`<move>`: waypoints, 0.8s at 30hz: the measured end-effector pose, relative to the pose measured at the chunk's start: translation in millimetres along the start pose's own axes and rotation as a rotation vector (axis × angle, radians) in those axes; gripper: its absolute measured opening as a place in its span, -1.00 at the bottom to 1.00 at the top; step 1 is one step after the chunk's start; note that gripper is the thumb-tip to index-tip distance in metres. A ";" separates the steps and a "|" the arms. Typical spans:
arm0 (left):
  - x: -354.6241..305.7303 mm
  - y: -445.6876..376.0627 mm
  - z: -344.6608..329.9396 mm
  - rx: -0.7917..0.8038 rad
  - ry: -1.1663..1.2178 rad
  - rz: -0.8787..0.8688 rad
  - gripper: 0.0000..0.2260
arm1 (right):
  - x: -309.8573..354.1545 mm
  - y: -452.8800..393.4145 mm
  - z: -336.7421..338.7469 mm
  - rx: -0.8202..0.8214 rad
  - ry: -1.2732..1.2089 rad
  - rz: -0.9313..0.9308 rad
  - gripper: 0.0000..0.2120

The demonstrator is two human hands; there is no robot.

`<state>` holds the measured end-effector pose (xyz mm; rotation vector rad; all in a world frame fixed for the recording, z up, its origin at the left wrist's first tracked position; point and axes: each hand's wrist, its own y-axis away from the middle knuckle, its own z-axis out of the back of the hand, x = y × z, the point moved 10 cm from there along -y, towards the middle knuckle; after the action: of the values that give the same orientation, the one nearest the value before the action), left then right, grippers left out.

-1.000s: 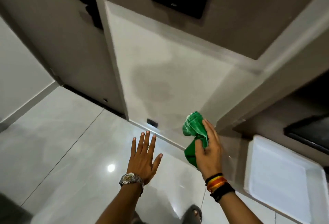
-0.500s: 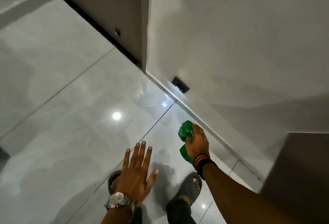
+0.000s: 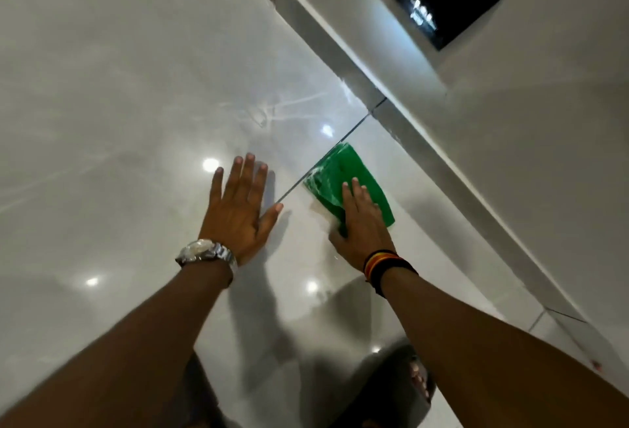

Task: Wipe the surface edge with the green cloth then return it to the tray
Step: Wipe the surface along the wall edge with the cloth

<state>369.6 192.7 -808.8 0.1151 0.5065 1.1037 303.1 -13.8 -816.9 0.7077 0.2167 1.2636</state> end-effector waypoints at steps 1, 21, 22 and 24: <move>8.3 -8.7 -6.2 -0.010 -0.001 0.014 -0.24 | 0.2 -2.1 -1.9 -0.069 -0.015 0.006 -0.13; 65.8 -101.3 -2.5 -0.331 -0.040 0.039 -0.32 | -71.1 -64.7 67.6 -0.537 -0.041 -0.017 -0.49; 65.5 -102.6 -2.4 -0.331 -0.048 0.036 -0.32 | -69.6 -74.5 78.2 -0.566 -0.041 -0.047 -0.52; 66.4 -104.4 -2.3 -0.326 -0.056 0.034 -0.32 | -67.2 -84.3 89.4 -0.622 -0.060 -0.099 -0.50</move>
<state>477.9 202.7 -868.0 -0.1308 0.2704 1.1993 395.3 -119.1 -813.2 0.1946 -0.1873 1.1277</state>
